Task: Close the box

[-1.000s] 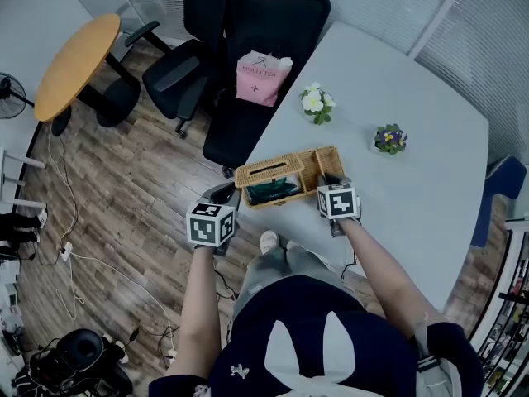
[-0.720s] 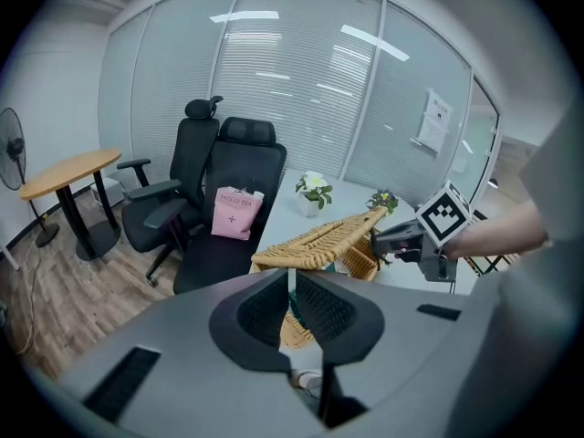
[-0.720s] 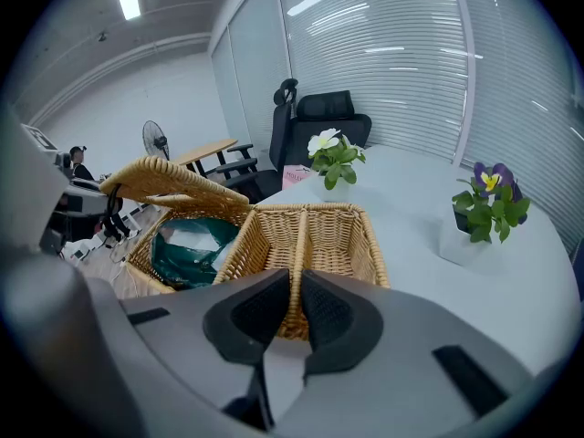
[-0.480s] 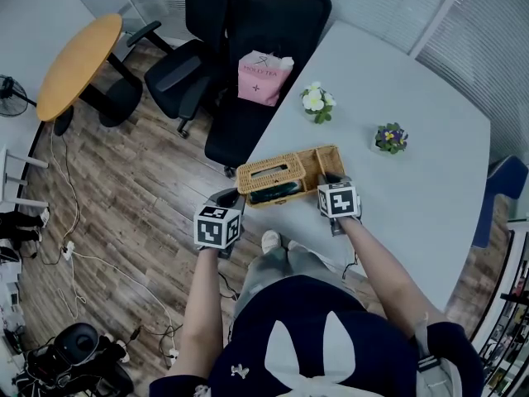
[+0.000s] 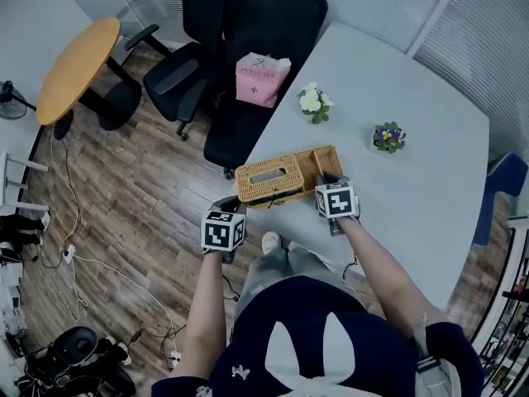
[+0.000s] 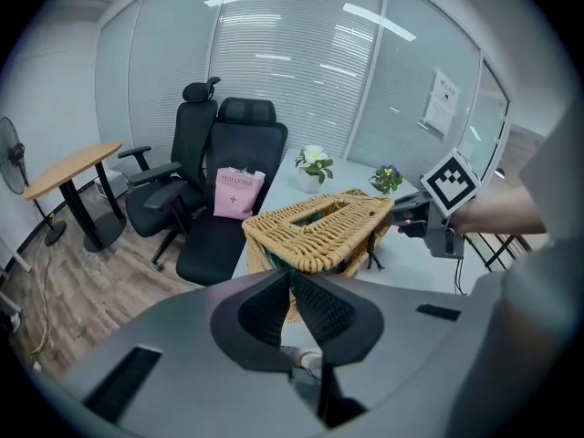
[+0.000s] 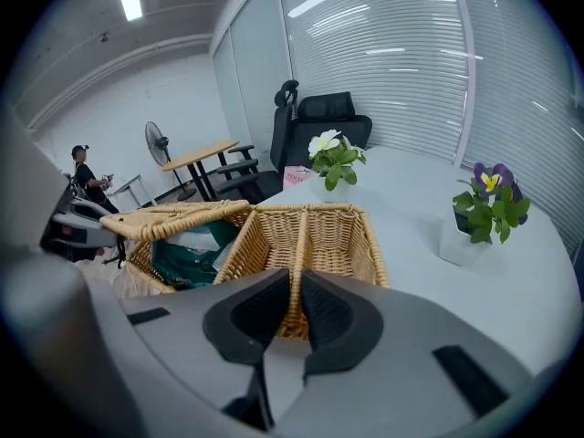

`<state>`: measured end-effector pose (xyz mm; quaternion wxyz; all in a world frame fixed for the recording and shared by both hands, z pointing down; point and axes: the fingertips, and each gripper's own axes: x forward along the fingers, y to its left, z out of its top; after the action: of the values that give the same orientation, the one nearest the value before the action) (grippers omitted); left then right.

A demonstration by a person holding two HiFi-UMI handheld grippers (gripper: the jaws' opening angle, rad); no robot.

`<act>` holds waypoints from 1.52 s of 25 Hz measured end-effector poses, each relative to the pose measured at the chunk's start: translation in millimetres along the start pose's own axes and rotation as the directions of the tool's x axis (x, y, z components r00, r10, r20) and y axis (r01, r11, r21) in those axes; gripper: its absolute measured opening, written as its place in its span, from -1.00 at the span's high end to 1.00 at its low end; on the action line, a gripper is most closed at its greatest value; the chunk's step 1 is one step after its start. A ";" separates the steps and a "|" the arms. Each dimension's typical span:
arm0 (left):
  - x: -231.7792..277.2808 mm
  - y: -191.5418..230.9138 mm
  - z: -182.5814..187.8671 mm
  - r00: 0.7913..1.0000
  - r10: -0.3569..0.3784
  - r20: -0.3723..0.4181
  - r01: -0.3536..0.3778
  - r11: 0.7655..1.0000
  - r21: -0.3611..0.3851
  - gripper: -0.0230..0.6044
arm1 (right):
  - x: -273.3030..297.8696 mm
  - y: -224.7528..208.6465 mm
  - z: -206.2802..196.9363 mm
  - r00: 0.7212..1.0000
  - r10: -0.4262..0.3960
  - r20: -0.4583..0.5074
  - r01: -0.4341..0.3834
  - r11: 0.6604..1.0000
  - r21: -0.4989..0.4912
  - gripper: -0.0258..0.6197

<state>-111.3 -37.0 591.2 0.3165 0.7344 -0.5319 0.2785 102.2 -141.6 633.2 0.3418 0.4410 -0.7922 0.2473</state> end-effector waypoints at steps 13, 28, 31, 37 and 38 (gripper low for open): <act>5.6 3.3 -28.0 0.996 0.027 -0.088 -0.027 1.000 0.000 0.81 | 0.6 0.9 0.3 1.000 -0.003 0.004 0.003 1.000 -0.009 0.77; 11.5 7.0 -50.2 0.993 0.052 -0.104 -0.059 0.996 -0.066 0.81 | -2.8 -0.8 3.2 1.000 0.001 -0.002 -0.001 1.000 0.025 0.76; 9.1 9.3 -48.7 0.995 0.053 -0.088 -0.061 0.994 -0.094 0.81 | -3.0 1.8 5.3 0.999 0.032 -0.009 -0.031 0.998 0.047 0.69; -2.6 15.0 -38.2 0.997 0.066 -0.025 -0.069 0.990 -0.125 0.81 | -11.5 7.7 14.4 0.997 0.076 0.026 -0.078 0.994 0.075 0.51; -5.2 16.3 -35.6 0.997 0.071 -0.014 -0.072 0.989 -0.128 0.81 | -15.5 10.2 18.0 0.996 0.082 0.043 -0.084 0.994 0.068 0.51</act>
<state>-130.9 -10.6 613.0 0.3556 0.6916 -0.5732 0.2582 93.4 -140.8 608.9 0.2996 0.4242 -0.8075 0.2796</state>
